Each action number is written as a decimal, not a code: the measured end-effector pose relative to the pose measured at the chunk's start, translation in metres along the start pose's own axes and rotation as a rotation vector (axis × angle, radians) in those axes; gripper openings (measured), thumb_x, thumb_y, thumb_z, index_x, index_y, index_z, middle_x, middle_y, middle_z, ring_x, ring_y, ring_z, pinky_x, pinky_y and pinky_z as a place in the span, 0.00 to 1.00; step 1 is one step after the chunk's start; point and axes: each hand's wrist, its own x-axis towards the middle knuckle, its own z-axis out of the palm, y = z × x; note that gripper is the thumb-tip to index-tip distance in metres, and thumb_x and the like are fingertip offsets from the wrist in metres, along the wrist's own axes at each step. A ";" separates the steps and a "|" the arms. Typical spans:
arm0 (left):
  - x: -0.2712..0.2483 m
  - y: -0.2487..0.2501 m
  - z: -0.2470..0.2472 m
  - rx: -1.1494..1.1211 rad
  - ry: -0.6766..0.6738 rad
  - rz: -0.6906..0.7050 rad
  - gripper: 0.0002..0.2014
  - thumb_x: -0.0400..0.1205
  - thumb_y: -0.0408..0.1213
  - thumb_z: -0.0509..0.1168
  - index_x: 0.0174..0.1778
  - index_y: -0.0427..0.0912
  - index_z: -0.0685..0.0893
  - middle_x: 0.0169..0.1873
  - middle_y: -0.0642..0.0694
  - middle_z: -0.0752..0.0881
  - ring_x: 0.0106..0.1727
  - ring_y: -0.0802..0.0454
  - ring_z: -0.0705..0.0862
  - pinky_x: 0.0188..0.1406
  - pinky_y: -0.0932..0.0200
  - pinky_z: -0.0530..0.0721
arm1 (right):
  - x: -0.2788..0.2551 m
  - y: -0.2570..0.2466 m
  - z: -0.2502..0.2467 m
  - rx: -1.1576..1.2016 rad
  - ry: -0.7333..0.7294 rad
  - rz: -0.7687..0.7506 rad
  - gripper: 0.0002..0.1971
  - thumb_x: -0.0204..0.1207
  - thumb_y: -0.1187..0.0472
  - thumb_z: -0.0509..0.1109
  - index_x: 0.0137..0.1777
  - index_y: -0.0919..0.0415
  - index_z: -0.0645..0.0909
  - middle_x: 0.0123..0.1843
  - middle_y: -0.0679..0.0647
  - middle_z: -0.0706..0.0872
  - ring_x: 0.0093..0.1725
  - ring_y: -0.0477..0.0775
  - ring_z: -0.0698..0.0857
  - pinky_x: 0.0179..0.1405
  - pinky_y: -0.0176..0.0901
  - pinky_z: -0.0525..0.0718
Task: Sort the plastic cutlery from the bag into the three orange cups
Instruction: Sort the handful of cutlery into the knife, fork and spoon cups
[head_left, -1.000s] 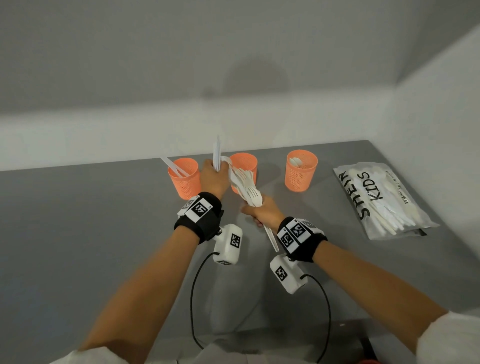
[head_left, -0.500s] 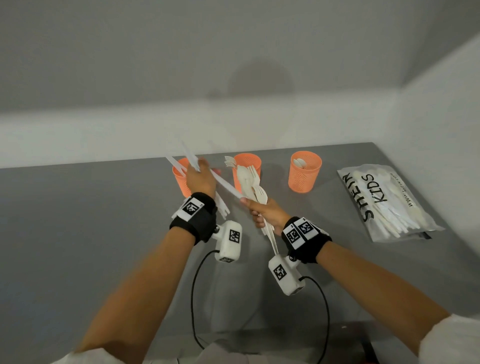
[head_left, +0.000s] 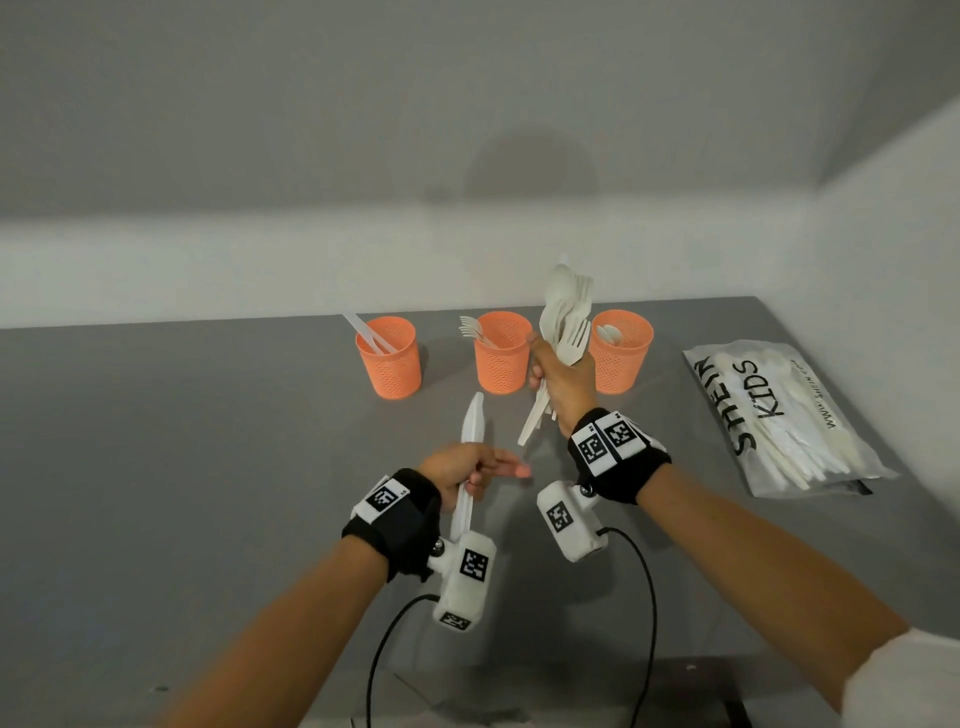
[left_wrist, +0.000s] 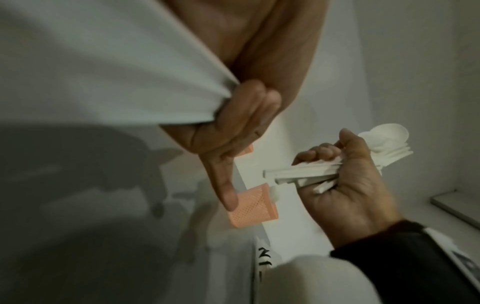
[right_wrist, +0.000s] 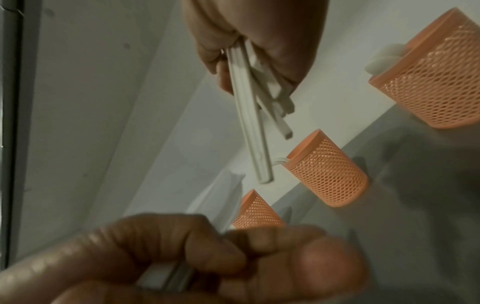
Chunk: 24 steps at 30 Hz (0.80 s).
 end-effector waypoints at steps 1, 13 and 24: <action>-0.001 0.002 0.004 -0.004 -0.004 0.010 0.13 0.84 0.25 0.46 0.52 0.32 0.77 0.46 0.41 0.87 0.09 0.60 0.61 0.08 0.74 0.61 | -0.001 0.000 0.001 -0.002 0.001 -0.004 0.14 0.77 0.62 0.70 0.30 0.58 0.74 0.16 0.46 0.72 0.17 0.45 0.71 0.15 0.32 0.71; -0.009 0.019 0.033 0.205 0.106 0.236 0.08 0.82 0.27 0.58 0.37 0.39 0.75 0.43 0.41 0.88 0.11 0.61 0.62 0.10 0.70 0.63 | -0.009 0.017 -0.003 0.004 -0.009 -0.013 0.10 0.76 0.66 0.71 0.36 0.57 0.73 0.20 0.47 0.73 0.18 0.44 0.71 0.20 0.34 0.74; -0.013 0.038 0.010 0.152 0.276 0.532 0.17 0.76 0.52 0.68 0.43 0.40 0.84 0.40 0.40 0.86 0.13 0.59 0.63 0.13 0.69 0.63 | -0.015 0.015 -0.015 0.102 -0.459 0.459 0.11 0.79 0.71 0.61 0.36 0.60 0.73 0.14 0.47 0.69 0.12 0.42 0.66 0.13 0.31 0.67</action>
